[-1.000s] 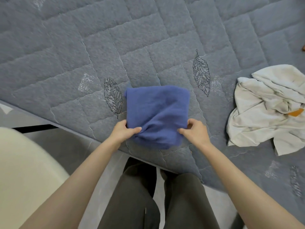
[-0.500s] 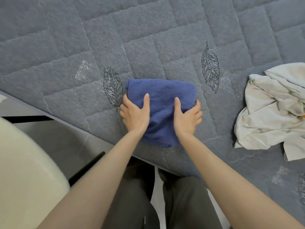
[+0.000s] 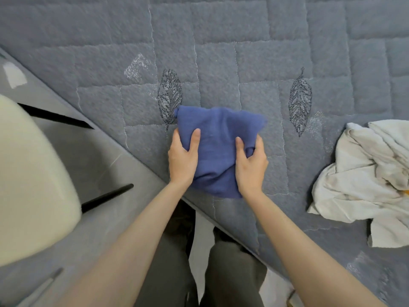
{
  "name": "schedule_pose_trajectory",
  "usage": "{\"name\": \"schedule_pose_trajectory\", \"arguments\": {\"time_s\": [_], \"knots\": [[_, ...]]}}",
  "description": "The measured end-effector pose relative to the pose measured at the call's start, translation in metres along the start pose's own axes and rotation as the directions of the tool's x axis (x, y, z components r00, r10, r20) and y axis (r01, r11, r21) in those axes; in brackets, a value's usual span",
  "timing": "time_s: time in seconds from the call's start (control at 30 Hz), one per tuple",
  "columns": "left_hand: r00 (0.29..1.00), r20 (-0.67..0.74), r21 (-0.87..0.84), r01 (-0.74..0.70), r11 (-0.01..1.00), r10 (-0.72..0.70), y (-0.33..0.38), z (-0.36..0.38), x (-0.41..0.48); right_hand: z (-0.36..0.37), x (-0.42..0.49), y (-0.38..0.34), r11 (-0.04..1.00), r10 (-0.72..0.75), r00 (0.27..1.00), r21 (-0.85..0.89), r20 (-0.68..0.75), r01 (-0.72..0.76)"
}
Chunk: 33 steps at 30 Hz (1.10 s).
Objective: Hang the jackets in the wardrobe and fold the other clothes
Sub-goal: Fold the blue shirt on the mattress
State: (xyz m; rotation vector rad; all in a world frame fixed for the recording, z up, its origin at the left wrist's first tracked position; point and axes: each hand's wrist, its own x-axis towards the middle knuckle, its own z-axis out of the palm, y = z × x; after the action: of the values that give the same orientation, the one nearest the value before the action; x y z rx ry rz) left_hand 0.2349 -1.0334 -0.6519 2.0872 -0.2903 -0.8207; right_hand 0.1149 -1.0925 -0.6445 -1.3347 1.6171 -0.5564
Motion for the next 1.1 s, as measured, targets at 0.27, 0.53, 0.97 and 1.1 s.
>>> {"name": "schedule_pose_trajectory", "arguments": {"time_s": [0.27,0.53,0.97,1.1], "knots": [[0.979,-0.201,-0.278,-0.102,0.955,0.046,0.063,-0.076,-0.087,-0.058,-0.051,-0.084,0.952,-0.286,0.923,0.183,0.257,0.245],[0.84,-0.541,-0.387,-0.192,0.902,-0.054,0.07,-0.159,-0.222,-0.083,-0.144,-0.142,0.883,-0.463,0.645,0.255,0.607,0.394],[0.398,-0.846,-0.456,-0.196,0.868,-0.355,0.011,-0.284,-0.44,-0.072,-0.377,-0.166,0.814,-0.432,0.074,0.353,0.899,0.462],[0.198,-0.889,-0.452,-0.233,0.861,-0.413,-0.011,-0.322,-0.515,-0.073,-0.465,-0.165,0.774,-0.403,-0.131,0.414,0.906,0.48]]}}
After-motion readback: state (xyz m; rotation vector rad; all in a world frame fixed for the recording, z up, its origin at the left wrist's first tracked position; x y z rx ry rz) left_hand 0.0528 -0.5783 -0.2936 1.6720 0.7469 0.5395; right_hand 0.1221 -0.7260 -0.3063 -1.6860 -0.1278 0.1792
